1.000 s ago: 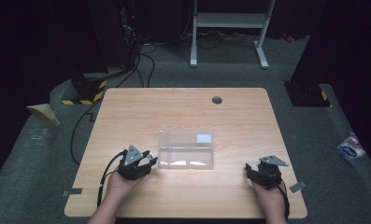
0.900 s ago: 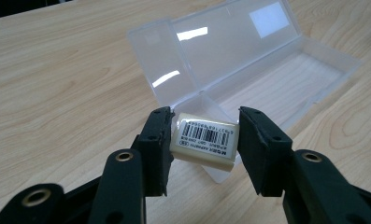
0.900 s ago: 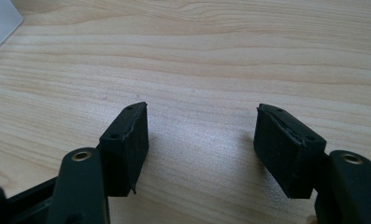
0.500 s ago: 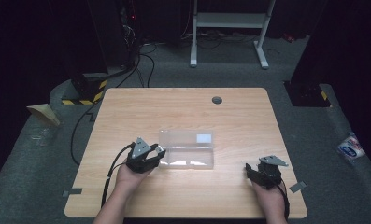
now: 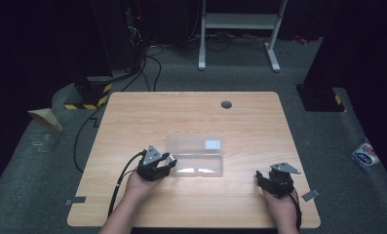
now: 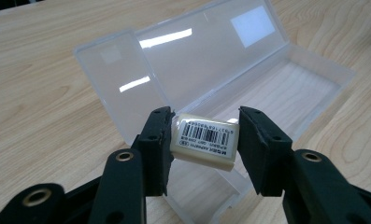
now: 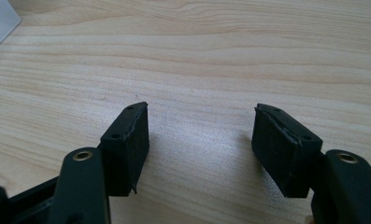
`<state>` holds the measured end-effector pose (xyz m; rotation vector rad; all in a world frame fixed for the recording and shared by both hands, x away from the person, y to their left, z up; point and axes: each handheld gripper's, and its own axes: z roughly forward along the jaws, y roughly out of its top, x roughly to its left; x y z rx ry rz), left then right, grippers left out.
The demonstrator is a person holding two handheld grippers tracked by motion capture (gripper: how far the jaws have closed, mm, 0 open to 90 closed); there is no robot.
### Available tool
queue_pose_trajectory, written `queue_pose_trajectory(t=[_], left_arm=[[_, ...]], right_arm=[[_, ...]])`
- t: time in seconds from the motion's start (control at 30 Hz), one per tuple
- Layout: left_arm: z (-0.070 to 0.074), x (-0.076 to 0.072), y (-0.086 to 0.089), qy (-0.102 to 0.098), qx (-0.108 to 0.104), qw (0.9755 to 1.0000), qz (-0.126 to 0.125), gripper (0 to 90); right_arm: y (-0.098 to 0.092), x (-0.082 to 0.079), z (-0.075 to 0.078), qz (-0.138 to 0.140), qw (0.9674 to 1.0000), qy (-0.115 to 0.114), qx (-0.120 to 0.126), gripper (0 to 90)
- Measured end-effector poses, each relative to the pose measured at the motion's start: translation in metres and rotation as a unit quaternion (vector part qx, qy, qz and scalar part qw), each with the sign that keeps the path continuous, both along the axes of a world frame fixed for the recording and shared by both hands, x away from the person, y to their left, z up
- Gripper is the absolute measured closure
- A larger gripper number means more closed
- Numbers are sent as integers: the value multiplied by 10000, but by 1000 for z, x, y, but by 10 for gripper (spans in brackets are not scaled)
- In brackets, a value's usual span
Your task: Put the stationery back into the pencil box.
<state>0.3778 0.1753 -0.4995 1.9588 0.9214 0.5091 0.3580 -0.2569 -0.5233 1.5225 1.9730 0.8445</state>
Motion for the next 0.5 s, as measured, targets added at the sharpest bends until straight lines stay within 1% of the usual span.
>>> queue_pose_trajectory(t=[0.03,0.07,0.13,0.23,0.27,0.37,0.43,0.5], left_arm=[[-1,1,0,-7,23,10000,-4,557],[-3,2,-1,31,18,10000,-18,557],[-7,4,-3,35,45,10000,18,557],[-10,5,-3,31,206,9997,104,556],[-10,5,-2,71,204,9997,104,556],[-11,7,1,106,142,9998,128,556],[-11,7,1,78,202,9997,128,556],[-12,6,0,90,190,9997,151,555]], right_arm=[[0,0,0,-8,10000,-1,-2,365],[0,0,0,-21,10000,1,2,365],[0,0,0,-31,10000,1,-1,365],[0,0,0,-32,10000,3,0,365],[0,0,0,-32,10000,3,0,365],[0,0,0,-32,10000,2,1,365],[0,0,0,-30,10000,1,0,365],[0,0,0,-31,10000,1,0,365]])
